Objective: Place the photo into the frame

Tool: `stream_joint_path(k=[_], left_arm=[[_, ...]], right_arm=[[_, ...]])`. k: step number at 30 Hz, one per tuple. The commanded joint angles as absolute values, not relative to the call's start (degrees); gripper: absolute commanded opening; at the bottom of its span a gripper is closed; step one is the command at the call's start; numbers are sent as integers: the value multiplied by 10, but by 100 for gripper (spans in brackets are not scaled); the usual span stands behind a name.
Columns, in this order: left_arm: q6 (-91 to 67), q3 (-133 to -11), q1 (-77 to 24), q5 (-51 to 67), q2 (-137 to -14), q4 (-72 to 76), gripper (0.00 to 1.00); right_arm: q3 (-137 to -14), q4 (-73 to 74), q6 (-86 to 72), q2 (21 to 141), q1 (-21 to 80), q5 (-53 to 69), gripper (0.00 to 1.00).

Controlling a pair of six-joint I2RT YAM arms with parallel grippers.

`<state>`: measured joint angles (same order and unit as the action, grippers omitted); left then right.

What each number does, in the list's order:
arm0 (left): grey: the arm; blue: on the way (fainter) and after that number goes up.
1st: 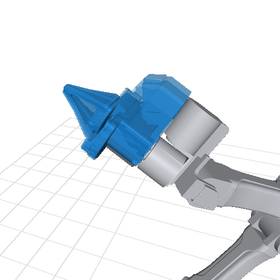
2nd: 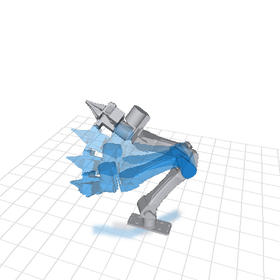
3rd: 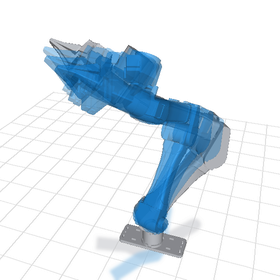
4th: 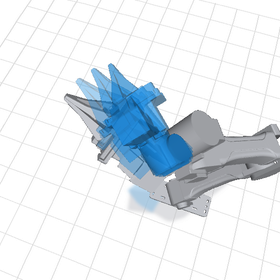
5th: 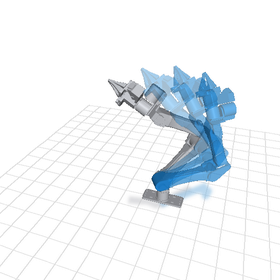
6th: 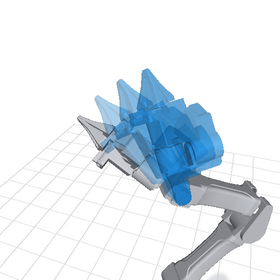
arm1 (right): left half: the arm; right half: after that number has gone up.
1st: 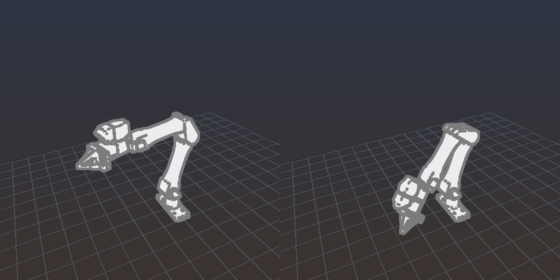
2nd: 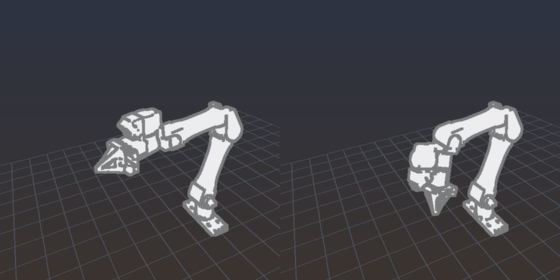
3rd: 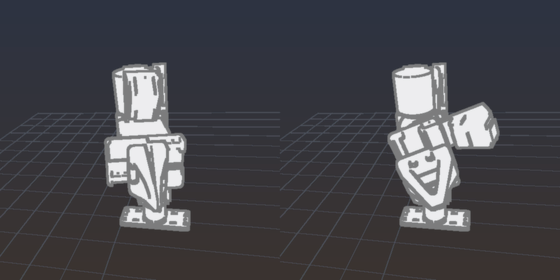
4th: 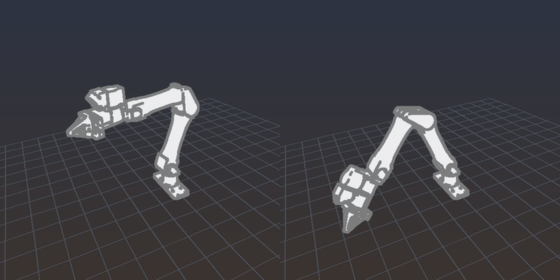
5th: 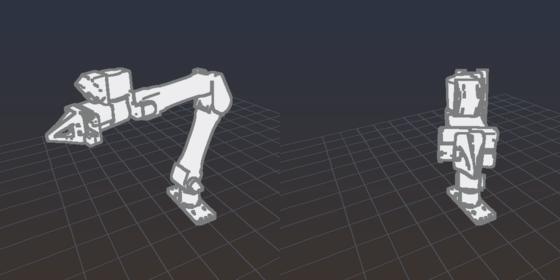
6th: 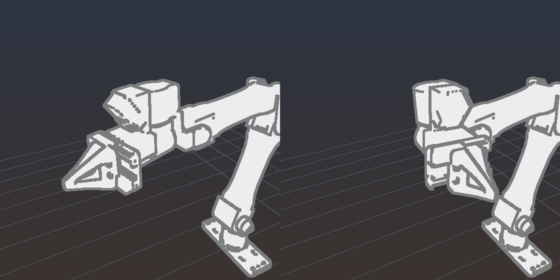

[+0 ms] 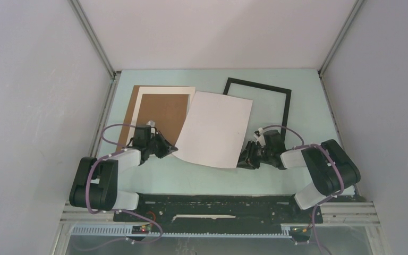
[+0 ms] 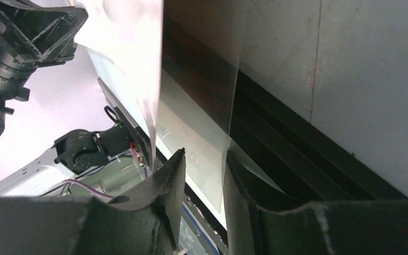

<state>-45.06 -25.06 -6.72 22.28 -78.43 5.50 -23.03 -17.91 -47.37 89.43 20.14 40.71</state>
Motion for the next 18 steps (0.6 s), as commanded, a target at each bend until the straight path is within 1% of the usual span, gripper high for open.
stream_joint_path(k=[1,3,8,10,12,13,14,16,18], left_arm=[[-451,-239,-66,240,-783,65,0],[-451,-238,-67,241,-783,66,0],[-451,-231,-66,249,-785,76,0],[-450,-228,-66,248,-783,76,1],[-449,-225,-67,245,-775,77,2],[-449,-223,-66,241,-772,77,4],[-449,-222,-66,239,-770,76,9],[-448,-223,-66,237,-767,75,19],[-447,-224,-66,237,-766,72,31]], right_arm=[[-208,-265,-500,905,188,406,42],[-197,-289,-503,908,179,409,42],[-192,-416,-546,947,187,437,40],[-188,-480,-577,963,193,440,35],[-190,-508,-591,970,193,441,30],[-194,-511,-591,971,194,445,28],[-200,-505,-588,972,193,446,25],[-210,-479,-570,968,194,444,18],[-218,-427,-540,947,195,434,11]])
